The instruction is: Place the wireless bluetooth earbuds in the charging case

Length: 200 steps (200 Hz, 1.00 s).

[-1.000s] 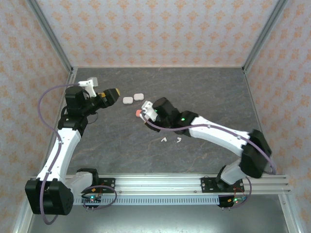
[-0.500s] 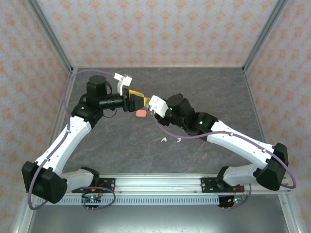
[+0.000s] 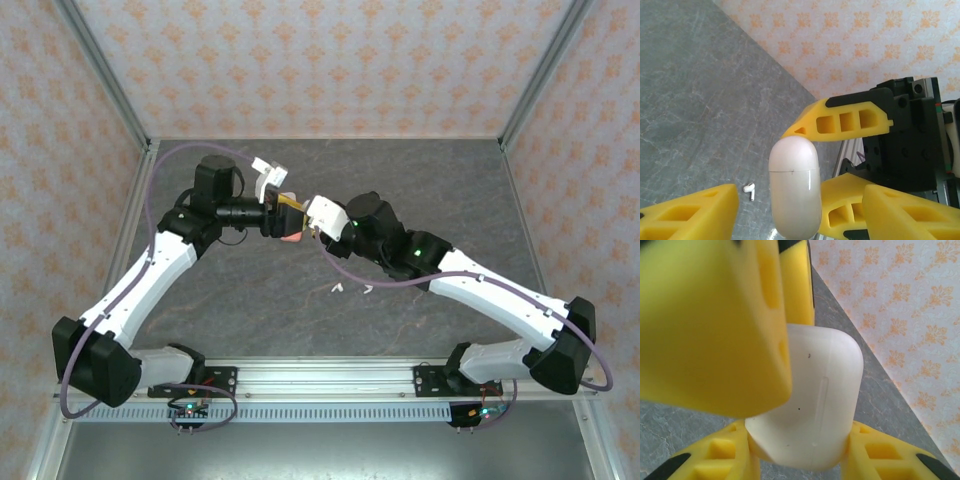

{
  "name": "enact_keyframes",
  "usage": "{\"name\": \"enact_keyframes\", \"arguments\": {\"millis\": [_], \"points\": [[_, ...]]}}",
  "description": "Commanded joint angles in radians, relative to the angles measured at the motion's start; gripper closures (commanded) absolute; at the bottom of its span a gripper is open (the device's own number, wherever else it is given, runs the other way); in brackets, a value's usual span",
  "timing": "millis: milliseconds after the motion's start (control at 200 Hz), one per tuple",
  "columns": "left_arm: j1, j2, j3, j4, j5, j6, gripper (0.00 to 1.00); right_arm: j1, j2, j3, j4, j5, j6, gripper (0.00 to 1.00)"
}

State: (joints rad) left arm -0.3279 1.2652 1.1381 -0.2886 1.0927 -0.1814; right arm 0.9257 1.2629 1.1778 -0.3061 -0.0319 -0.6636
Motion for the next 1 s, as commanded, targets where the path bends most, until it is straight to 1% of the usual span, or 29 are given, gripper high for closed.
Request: {"name": "enact_keyframes", "arguments": {"millis": [0,120,270,400,485,540,581,696,726,806,851,921,996], "points": [[-0.011,0.013,0.028,-0.006,0.042,0.021,0.39,-0.005,-0.029,0.036,0.018,-0.014,0.004,0.64],[-0.020,0.029,0.043,-0.028,0.059,0.041,0.52,-0.004,-0.029,0.032,0.025,-0.011,0.008,0.64],[-0.025,0.040,0.054,-0.036,0.073,0.050,0.70,-0.004,-0.029,0.029,0.023,-0.022,0.011,0.64],[-0.026,0.038,0.060,-0.035,0.075,0.054,0.79,-0.013,-0.030,0.032,0.006,-0.047,0.023,0.61],[-0.028,0.033,0.060,-0.034,0.071,0.057,0.85,-0.031,-0.035,0.037,-0.021,-0.085,0.039,0.54],[-0.031,0.025,0.056,-0.026,0.060,0.059,0.86,-0.047,-0.040,0.030,-0.031,-0.097,0.059,0.49],[-0.035,0.018,0.049,-0.013,0.050,0.061,0.86,-0.068,-0.050,0.022,-0.032,-0.118,0.083,0.43],[-0.053,-0.022,0.005,0.080,-0.002,0.050,0.87,-0.141,-0.074,-0.010,-0.029,-0.247,0.169,0.26],[-0.062,-0.036,-0.011,0.112,-0.029,0.047,0.87,-0.162,-0.108,-0.020,-0.029,-0.294,0.191,0.21],[-0.084,-0.081,-0.066,0.228,-0.103,0.031,0.89,-0.233,-0.135,-0.053,-0.007,-0.405,0.259,0.11],[-0.094,-0.103,-0.101,0.288,-0.153,0.020,0.92,-0.269,-0.151,-0.078,0.019,-0.461,0.303,0.07],[-0.108,-0.125,-0.146,0.374,-0.219,0.004,0.93,-0.317,-0.180,-0.117,0.077,-0.563,0.373,0.00],[-0.122,-0.128,-0.182,0.475,-0.244,-0.022,0.96,-0.359,-0.199,-0.151,0.149,-0.682,0.446,0.01]]}}
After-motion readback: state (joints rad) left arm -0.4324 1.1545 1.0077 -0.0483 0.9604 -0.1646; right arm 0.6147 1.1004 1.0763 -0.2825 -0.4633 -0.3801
